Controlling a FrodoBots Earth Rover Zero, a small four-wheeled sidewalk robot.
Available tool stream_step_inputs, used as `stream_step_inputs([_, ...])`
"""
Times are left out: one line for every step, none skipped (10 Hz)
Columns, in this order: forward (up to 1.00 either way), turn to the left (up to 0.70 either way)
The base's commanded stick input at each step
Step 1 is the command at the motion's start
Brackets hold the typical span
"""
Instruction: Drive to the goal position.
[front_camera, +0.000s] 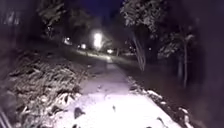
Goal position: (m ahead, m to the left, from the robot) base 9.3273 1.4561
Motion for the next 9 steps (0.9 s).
stream_step_inputs([0.30,0.00])
stream_step_inputs([0.30,0.00])
stream_step_inputs([0.30,0.00])
stream_step_inputs([0.30,0.00])
stream_step_inputs([0.30,0.00])
stream_step_inputs([0.30,0.00])
stream_step_inputs([0.30,0.00])
stream_step_inputs([0.30,0.00])
stream_step_inputs([0.30,0.00])
